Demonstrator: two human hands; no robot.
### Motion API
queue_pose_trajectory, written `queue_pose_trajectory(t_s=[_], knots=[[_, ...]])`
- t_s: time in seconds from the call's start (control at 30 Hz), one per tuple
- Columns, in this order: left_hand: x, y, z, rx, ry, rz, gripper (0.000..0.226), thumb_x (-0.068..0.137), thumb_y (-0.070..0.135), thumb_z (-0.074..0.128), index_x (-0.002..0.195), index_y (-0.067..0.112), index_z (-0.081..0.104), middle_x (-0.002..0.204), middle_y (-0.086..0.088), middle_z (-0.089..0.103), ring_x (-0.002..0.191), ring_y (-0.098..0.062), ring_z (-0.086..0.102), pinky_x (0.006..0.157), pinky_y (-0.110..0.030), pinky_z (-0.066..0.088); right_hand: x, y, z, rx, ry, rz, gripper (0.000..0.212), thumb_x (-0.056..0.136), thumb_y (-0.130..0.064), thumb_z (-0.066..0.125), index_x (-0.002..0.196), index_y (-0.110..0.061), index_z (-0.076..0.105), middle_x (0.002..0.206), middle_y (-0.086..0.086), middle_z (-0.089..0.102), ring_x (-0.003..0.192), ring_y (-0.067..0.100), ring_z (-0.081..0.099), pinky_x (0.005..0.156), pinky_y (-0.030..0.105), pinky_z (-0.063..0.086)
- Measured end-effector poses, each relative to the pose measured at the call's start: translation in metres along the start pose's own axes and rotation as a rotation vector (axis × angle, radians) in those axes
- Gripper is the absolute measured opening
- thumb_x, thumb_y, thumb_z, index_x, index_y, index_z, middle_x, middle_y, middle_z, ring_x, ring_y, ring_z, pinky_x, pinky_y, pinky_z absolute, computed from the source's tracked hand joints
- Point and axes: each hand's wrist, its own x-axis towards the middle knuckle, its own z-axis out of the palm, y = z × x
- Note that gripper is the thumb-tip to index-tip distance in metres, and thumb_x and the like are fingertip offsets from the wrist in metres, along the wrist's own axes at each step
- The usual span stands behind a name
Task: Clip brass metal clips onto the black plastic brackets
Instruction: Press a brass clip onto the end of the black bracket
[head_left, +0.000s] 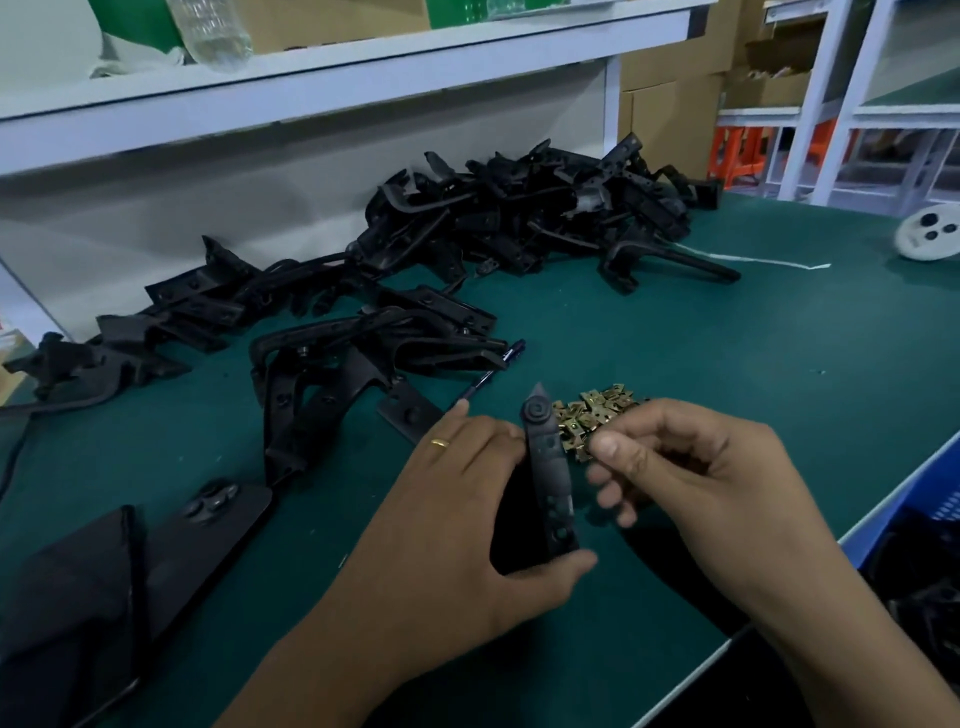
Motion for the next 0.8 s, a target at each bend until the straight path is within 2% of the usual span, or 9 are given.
queue_pose_trajectory(t_s=[0.1, 0.2, 0.3, 0.47, 0.67, 0.8], knots=[[0.003, 0.004, -0.001, 0.024, -0.031, 0.006, 0.065, 0.081, 0.074, 0.064, 0.122, 0.023, 0.059, 0.120, 0.015, 0.052, 0.124, -0.004, 0.049, 0.127, -0.029, 0.015, 0.001, -0.001, 0.001, 0.010, -0.011, 0.039, 0.015, 0.085, -0.025, 0.072, 0.079, -0.011, 0.074, 0.073, 0.012, 0.073, 0.060, 0.020, 0.066, 0.054, 0.026, 0.053], [0.002, 0.007, -0.002, 0.045, -0.037, 0.006, 0.067, 0.082, 0.078, 0.060, 0.121, 0.024, 0.057, 0.121, 0.014, 0.052, 0.125, -0.005, 0.045, 0.125, -0.021, 0.010, 0.000, -0.002, 0.001, -0.032, -0.009, 0.055, 0.019, 0.088, -0.028, 0.072, 0.078, -0.013, 0.074, 0.070, 0.007, 0.073, 0.056, 0.014, 0.063, 0.054, 0.020, 0.049], [0.002, 0.008, -0.002, 0.028, -0.068, -0.009, 0.070, 0.082, 0.084, 0.054, 0.124, 0.028, 0.056, 0.121, 0.018, 0.049, 0.124, -0.004, 0.045, 0.125, -0.025, 0.015, -0.001, -0.004, 0.002, -0.045, 0.006, 0.043, 0.021, 0.091, -0.026, 0.073, 0.075, -0.013, 0.074, 0.065, 0.003, 0.071, 0.053, 0.010, 0.059, 0.053, 0.013, 0.044], [0.002, 0.009, -0.001, 0.044, -0.059, -0.003, 0.073, 0.081, 0.085, 0.053, 0.123, 0.025, 0.058, 0.122, 0.016, 0.051, 0.125, -0.006, 0.044, 0.123, -0.029, 0.019, -0.001, -0.005, 0.002, -0.038, 0.032, 0.073, 0.025, 0.090, -0.027, 0.074, 0.072, -0.010, 0.074, 0.057, -0.001, 0.067, 0.044, 0.003, 0.051, 0.046, 0.009, 0.038], [0.003, 0.011, 0.000, 0.095, -0.067, 0.015, 0.076, 0.083, 0.086, 0.049, 0.122, 0.022, 0.060, 0.122, 0.012, 0.055, 0.125, -0.011, 0.045, 0.123, -0.028, 0.018, -0.001, -0.006, 0.003, -0.084, 0.042, 0.068, 0.028, 0.089, -0.030, 0.075, 0.070, -0.010, 0.072, 0.059, 0.003, 0.068, 0.047, 0.007, 0.052, 0.047, 0.012, 0.039], [0.004, 0.014, 0.001, 0.127, -0.056, 0.029, 0.076, 0.083, 0.084, 0.048, 0.122, 0.020, 0.061, 0.122, 0.009, 0.058, 0.123, -0.012, 0.044, 0.122, -0.028, 0.017, -0.003, -0.003, 0.003, -0.091, 0.107, 0.039, 0.029, 0.087, -0.029, 0.079, 0.067, -0.010, 0.070, 0.053, 0.001, 0.063, 0.046, 0.008, 0.048, 0.046, 0.014, 0.038]])
